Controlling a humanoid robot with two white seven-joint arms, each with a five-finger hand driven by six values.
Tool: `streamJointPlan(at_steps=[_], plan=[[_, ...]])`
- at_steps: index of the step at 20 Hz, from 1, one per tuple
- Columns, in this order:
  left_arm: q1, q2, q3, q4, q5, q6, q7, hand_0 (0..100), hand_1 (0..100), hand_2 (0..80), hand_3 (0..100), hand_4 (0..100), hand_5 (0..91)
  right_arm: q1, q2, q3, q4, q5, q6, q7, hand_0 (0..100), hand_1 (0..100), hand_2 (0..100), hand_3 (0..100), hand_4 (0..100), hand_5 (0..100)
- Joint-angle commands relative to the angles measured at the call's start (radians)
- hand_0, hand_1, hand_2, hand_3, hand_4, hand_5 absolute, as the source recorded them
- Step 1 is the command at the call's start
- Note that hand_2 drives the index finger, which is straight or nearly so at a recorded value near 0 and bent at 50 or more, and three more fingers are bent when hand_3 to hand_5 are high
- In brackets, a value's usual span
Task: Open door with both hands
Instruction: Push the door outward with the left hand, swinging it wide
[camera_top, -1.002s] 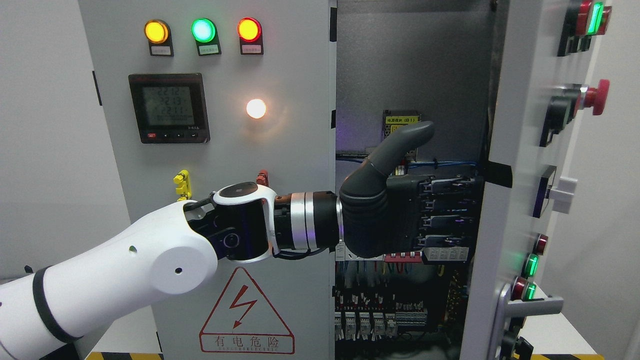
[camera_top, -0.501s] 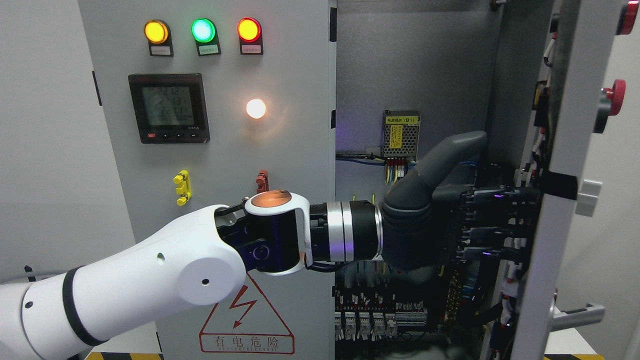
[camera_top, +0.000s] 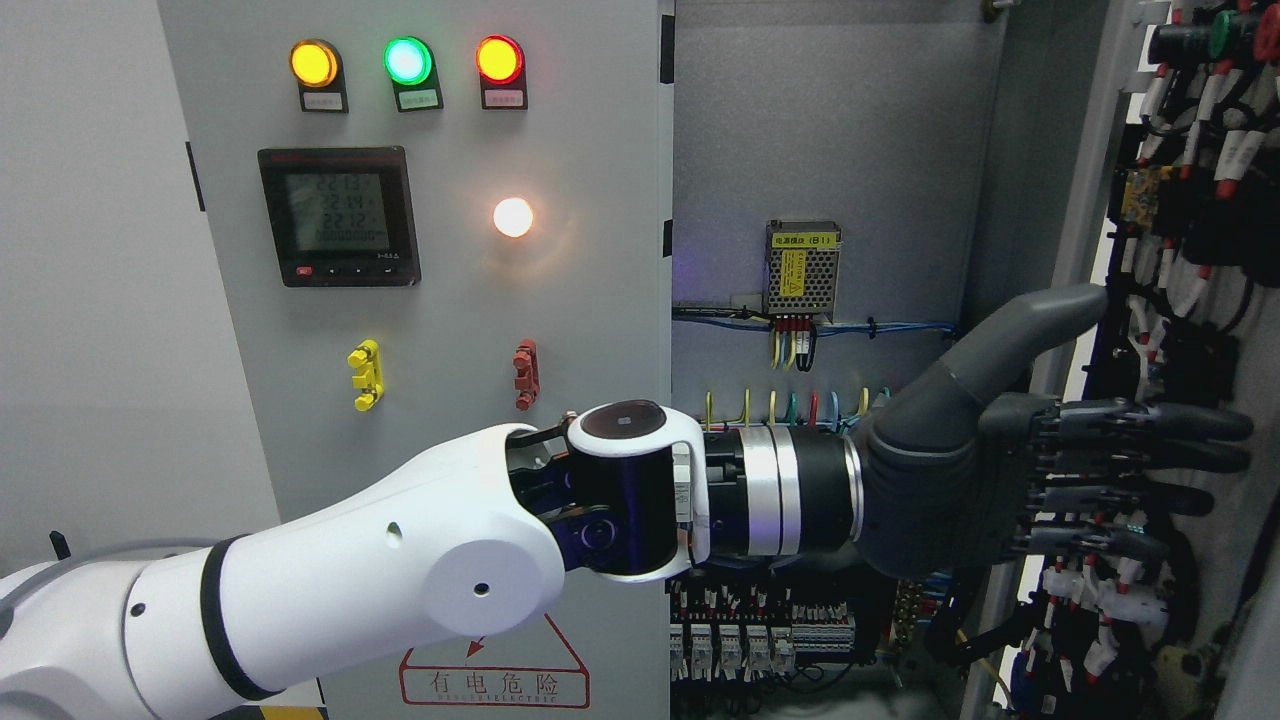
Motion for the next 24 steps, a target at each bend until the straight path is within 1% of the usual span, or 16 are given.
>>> streamJointPlan(at_steps=[1, 5, 9, 11, 17, 21, 24], plan=[[0.001, -0.112, 0.014, -0.008, 0.000, 0.000, 0.028, 0, 0, 0.0, 0, 0, 0.0, 0.000, 0.000, 0.000, 0.000, 0.000, 0.000, 0.000, 38, 0, 0, 0, 0, 0], [0.003, -0.138, 0.014, -0.007, -0.001, -0.005, 0.086, 0, 0, 0.0, 0, 0, 0.0, 0.000, 0.000, 0.000, 0.000, 0.000, 0.000, 0.000, 38, 0, 0, 0, 0, 0], [0.006, -0.162, 0.014, -0.002, -0.003, -0.010, 0.126, 0, 0, 0.0, 0, 0, 0.0, 0.000, 0.000, 0.000, 0.000, 0.000, 0.000, 0.000, 38, 0, 0, 0, 0, 0], [0.006, -0.176, 0.011, -0.001, -0.015, -0.010, 0.151, 0, 0, 0.0, 0, 0, 0.0, 0.000, 0.000, 0.000, 0.000, 0.000, 0.000, 0.000, 38, 0, 0, 0, 0, 0], [0.009, -0.201, 0.009, 0.001, -0.024, -0.010, 0.168, 0, 0, 0.0, 0, 0, 0.0, 0.000, 0.000, 0.000, 0.000, 0.000, 0.000, 0.000, 38, 0, 0, 0, 0, 0], [0.011, -0.216, 0.008, 0.001, -0.041, -0.010, 0.214, 0, 0, 0.0, 0, 0, 0.0, 0.000, 0.000, 0.000, 0.000, 0.000, 0.000, 0.000, 38, 0, 0, 0, 0, 0], [0.014, -0.218, 0.008, 0.003, -0.044, -0.010, 0.214, 0, 0, 0.0, 0, 0, 0.0, 0.000, 0.000, 0.000, 0.000, 0.000, 0.000, 0.000, 38, 0, 0, 0, 0, 0]])
